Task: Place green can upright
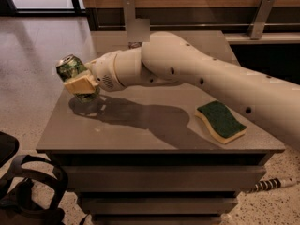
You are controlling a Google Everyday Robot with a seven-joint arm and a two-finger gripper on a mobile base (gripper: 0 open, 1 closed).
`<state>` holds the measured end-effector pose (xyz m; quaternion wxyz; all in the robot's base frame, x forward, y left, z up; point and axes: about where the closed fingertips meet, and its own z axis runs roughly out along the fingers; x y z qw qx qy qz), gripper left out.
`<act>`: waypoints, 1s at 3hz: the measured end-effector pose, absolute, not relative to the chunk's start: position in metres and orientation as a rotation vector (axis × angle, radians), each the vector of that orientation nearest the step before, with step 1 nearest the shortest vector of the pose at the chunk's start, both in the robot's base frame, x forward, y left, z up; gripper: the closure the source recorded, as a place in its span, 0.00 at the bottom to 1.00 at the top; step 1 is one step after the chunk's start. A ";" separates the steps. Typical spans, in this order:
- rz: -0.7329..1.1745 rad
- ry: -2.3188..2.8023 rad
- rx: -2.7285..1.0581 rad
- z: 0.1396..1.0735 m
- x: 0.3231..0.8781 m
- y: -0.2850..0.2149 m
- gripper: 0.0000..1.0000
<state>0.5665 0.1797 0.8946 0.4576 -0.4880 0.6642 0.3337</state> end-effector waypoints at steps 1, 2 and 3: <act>0.860 1.600 -1.138 0.882 0.573 0.178 1.00; 0.878 1.582 -1.059 0.866 0.581 0.165 1.00; 0.883 1.578 -1.029 0.864 0.583 0.159 0.98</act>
Offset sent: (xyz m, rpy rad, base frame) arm 0.0301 -0.0479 -0.0507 0.2189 -0.0058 -0.1404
